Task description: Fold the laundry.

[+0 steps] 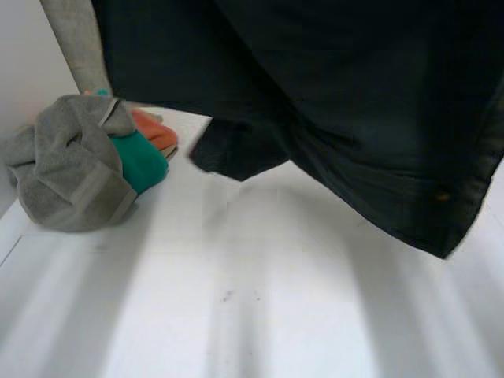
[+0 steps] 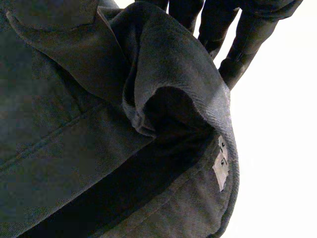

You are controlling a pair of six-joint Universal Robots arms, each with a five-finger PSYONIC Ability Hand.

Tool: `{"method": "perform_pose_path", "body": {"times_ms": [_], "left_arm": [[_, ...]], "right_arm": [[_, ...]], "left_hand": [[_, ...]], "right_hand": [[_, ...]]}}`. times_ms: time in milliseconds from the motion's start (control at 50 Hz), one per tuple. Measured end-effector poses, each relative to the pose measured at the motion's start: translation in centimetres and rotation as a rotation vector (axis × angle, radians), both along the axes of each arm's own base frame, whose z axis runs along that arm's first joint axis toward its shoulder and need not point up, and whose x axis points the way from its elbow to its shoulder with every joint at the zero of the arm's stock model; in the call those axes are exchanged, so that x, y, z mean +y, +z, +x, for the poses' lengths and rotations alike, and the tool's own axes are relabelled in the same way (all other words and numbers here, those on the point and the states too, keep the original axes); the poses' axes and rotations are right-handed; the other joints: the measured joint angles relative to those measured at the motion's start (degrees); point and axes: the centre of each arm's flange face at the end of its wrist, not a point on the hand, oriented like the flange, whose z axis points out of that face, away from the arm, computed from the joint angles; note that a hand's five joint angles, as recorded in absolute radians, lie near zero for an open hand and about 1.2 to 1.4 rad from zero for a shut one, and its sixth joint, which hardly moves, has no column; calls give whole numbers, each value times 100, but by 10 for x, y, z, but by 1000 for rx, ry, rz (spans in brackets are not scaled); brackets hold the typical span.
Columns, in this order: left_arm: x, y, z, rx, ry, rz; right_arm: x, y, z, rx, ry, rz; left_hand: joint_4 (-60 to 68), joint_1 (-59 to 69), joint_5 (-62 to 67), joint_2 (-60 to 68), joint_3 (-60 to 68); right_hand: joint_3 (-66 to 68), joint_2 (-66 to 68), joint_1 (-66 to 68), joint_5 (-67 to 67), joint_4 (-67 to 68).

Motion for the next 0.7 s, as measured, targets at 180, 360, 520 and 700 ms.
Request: {"method": "perform_pose_path", "body": {"times_ms": [180,360,520,700], "left_arm": [[-4,-3,-6,-6,-8,9],[-89,-105,-52,-165,-11,266],[-158,-192,-87,-248,13,363],[-195,-198,-101,-189,28,241]], "right_arm": [[-7,-13,10,-31,114,80],[-95,-112,27,-89,242,448],[-178,-191,39,-149,229,501],[-235,-231,52,-174,130,237]], "left_hand": [[18,0,0,0,0],[19,0,0,14,1],[20,0,0,15,10],[-5261,-5331,-4988,-5210,-5148]], "right_hand": [[1,49,81,0,5],[54,49,81,23,146],[54,49,81,23,146],[-4922,-4963,-4594,-5005,-4806]]}}
